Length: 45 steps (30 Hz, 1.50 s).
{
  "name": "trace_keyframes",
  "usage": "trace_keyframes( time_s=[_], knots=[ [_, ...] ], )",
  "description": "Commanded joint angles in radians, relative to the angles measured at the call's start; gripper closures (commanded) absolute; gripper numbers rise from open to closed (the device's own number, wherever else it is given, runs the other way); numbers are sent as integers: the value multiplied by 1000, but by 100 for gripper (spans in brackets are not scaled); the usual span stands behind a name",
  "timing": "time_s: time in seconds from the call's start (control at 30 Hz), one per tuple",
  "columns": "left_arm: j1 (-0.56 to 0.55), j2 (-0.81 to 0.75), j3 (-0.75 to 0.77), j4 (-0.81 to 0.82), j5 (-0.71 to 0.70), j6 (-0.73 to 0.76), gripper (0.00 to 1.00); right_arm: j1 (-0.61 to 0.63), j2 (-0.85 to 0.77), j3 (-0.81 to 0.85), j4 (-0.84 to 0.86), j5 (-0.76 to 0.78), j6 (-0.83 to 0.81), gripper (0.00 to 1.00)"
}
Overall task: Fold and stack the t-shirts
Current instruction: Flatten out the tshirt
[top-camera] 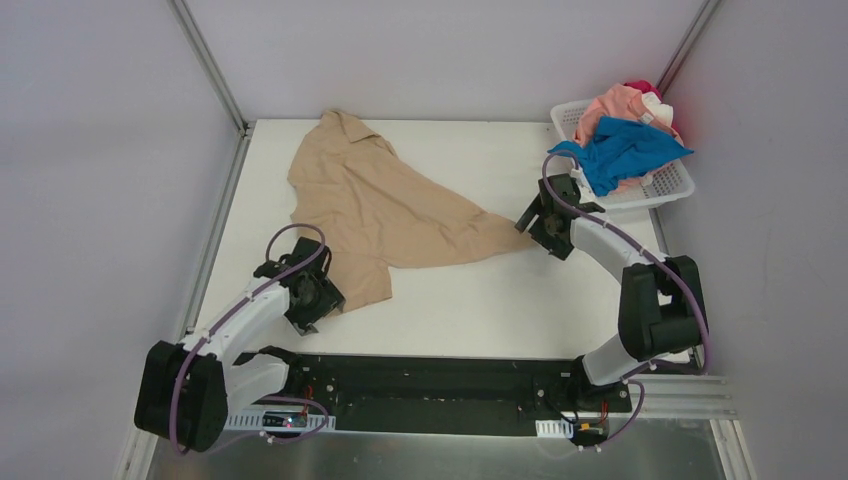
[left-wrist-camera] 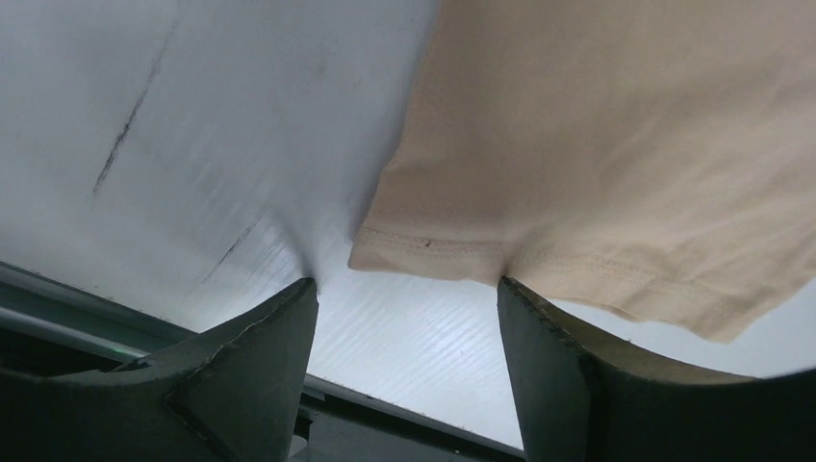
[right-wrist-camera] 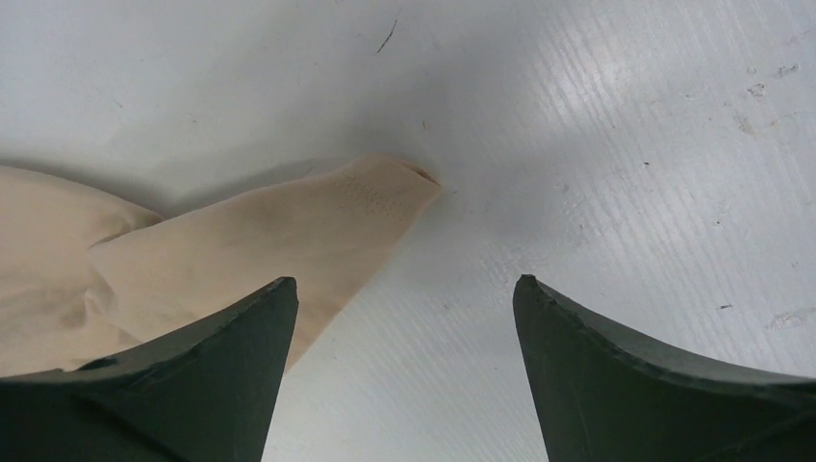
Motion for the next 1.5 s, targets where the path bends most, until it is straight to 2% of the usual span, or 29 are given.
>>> trace_keyframes(
  time_s=[0.0,0.1,0.17,0.2,0.27,0.47,0.6,0.63,0.73,0.83,1.17,1.47],
  knots=[
    [-16,112,67,37,-109,-20,35,-4,11,33,-15,6,23,15],
    [-15,202,97,64,-130,-10,45,-11,20,29,-5,-1,20,17],
    [-16,250,114,78,-152,-8,57,-19,35,24,21,2,12,19],
    [-15,266,118,88,-162,-3,66,-23,46,25,30,-4,10,20],
    [-15,293,128,98,-179,-2,100,-29,71,29,51,-24,6,22],
    [-16,269,134,157,-179,47,100,-31,149,18,176,-85,-9,30],
    [-15,207,136,177,-200,76,100,-30,182,-13,280,-156,0,40],
    [-16,190,140,180,-213,81,100,-29,188,-17,296,-163,0,45],
    [-15,134,158,192,-248,100,100,-29,189,-19,324,-181,0,77],
    [-16,81,182,217,-273,130,100,-22,156,-20,352,-181,-13,99],
    [-15,-170,358,233,-350,284,100,2,-132,40,314,-127,-105,100],
    [-16,-334,697,269,-318,453,100,34,-514,194,259,-158,-182,100]
  ],
)
